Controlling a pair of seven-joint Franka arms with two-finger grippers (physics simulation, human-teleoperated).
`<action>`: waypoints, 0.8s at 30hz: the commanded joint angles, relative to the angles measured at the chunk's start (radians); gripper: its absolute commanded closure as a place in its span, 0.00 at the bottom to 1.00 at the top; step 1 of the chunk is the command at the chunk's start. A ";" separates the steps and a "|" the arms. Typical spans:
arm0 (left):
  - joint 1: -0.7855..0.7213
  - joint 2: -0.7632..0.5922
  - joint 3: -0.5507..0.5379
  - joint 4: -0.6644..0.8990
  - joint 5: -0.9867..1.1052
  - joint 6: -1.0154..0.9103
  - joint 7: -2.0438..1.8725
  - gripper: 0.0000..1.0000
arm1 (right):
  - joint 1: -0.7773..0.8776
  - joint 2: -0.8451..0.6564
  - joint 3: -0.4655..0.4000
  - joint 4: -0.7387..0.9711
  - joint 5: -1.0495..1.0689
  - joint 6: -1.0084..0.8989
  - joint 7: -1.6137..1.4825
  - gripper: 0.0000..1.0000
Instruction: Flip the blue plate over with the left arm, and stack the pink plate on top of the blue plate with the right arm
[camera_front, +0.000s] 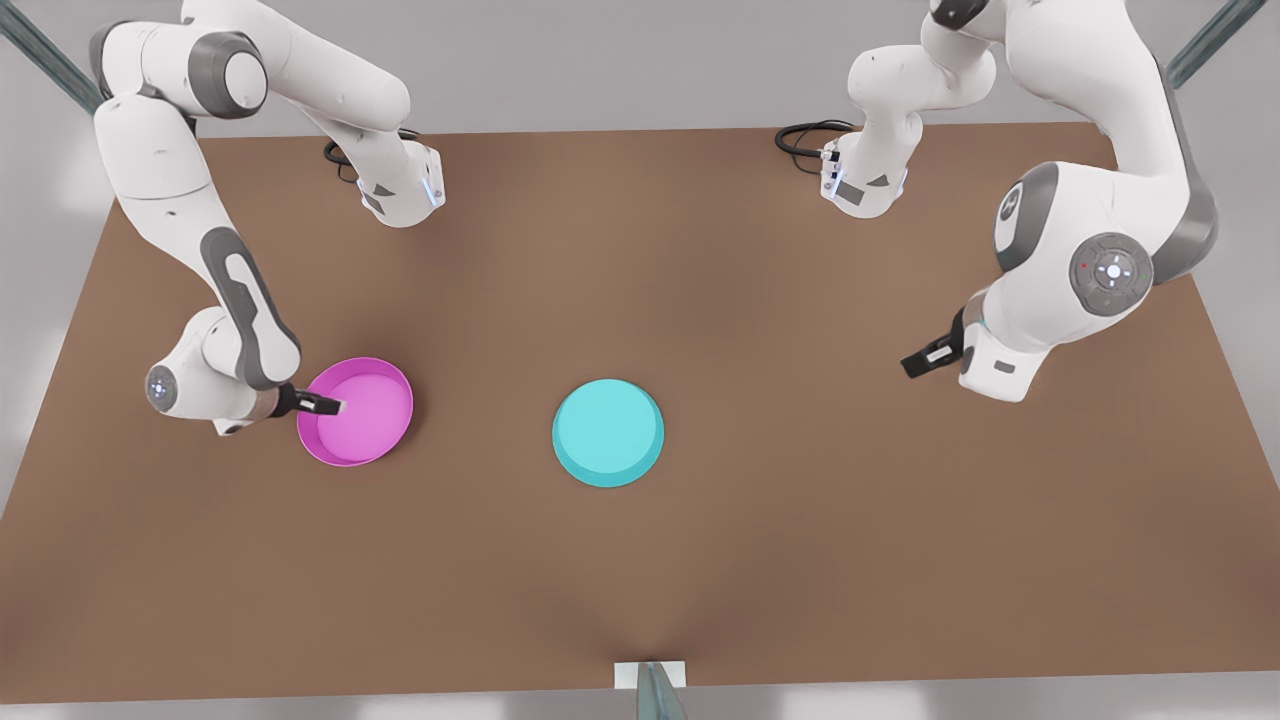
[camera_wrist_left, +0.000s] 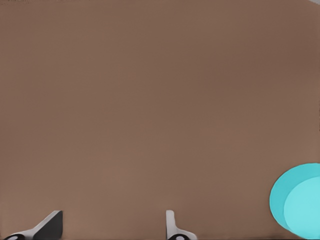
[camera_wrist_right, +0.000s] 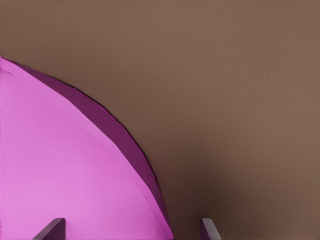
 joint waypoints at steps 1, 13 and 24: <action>-0.004 0.006 -0.001 0.001 0.004 0.032 0.467 0.00 | -0.001 0.001 0.003 0.001 0.017 0.027 -0.024 0.00; -0.054 0.010 -0.001 0.039 0.004 0.038 0.341 0.00 | -0.027 -0.007 0.013 0.054 0.017 -0.050 -0.059 0.72; -0.053 0.051 0.007 0.064 -0.046 0.060 0.214 0.00 | -0.009 -0.030 0.124 0.215 0.139 -0.263 -0.067 0.79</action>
